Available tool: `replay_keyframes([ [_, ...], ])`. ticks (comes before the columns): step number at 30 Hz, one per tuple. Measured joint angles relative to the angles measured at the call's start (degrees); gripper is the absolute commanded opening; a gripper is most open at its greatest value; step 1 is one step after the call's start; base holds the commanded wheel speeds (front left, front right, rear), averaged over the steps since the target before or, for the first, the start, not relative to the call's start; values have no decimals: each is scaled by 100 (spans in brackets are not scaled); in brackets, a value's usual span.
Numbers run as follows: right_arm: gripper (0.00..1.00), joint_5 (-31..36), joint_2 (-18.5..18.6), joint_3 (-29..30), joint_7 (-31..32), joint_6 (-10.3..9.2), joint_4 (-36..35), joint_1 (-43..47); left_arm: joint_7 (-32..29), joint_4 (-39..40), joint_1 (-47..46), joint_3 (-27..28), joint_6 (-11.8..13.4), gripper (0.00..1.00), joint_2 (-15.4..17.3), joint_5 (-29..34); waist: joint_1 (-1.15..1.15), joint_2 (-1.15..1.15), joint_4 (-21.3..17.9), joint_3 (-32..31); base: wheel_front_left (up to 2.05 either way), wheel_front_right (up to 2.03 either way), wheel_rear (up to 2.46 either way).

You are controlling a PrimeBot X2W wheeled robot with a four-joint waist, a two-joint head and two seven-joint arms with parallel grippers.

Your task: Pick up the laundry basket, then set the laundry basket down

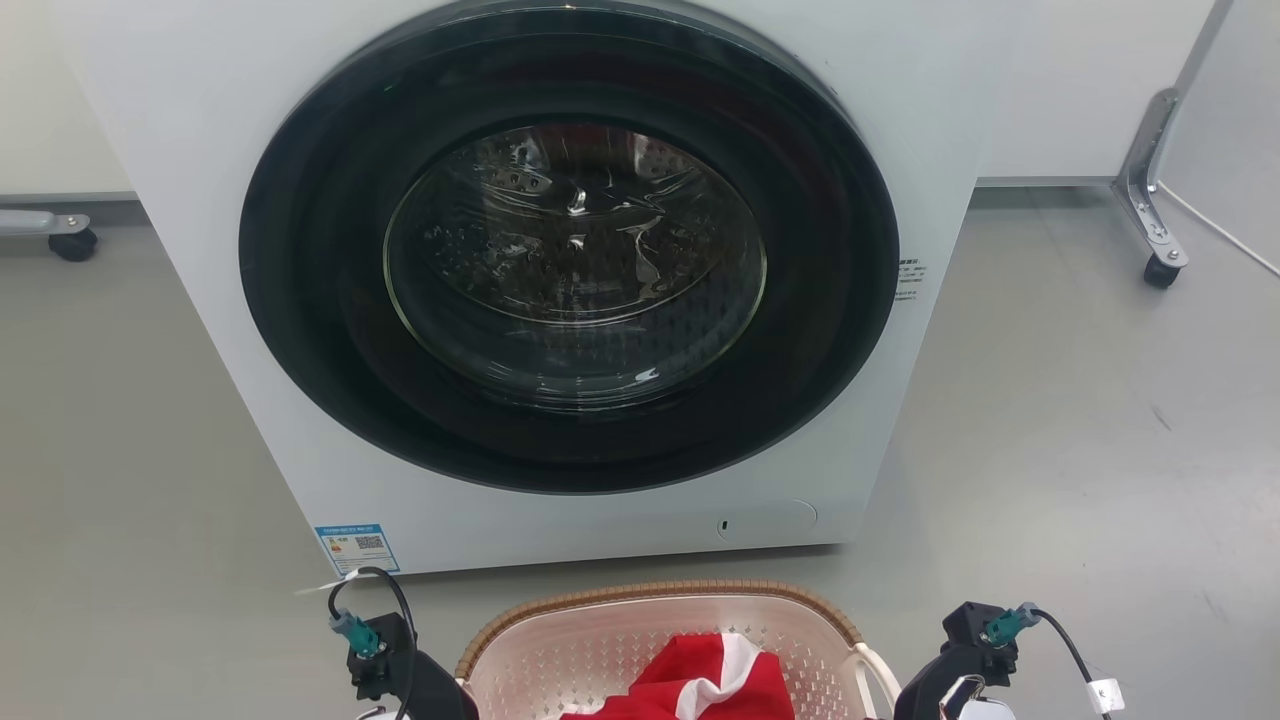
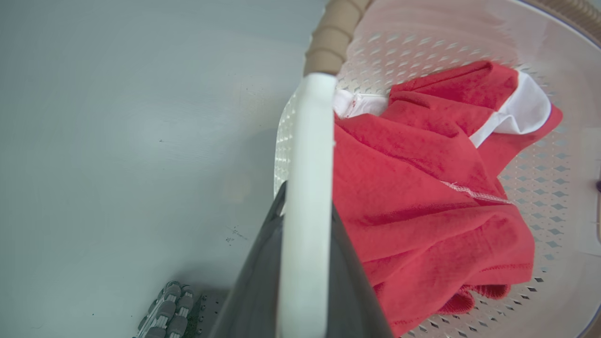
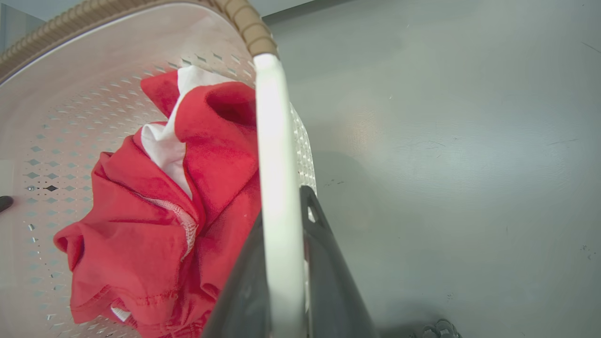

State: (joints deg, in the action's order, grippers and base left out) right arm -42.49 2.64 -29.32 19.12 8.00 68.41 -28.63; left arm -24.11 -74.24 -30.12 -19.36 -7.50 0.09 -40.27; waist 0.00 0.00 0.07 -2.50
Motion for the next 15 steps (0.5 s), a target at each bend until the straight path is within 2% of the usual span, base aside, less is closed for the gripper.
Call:
replay_keyframes([
  [15,0,-92,35,-103,2,0,-71,1,55,0,1,-22,0,0,1,-1,0,0,8,53,0,0,0],
])
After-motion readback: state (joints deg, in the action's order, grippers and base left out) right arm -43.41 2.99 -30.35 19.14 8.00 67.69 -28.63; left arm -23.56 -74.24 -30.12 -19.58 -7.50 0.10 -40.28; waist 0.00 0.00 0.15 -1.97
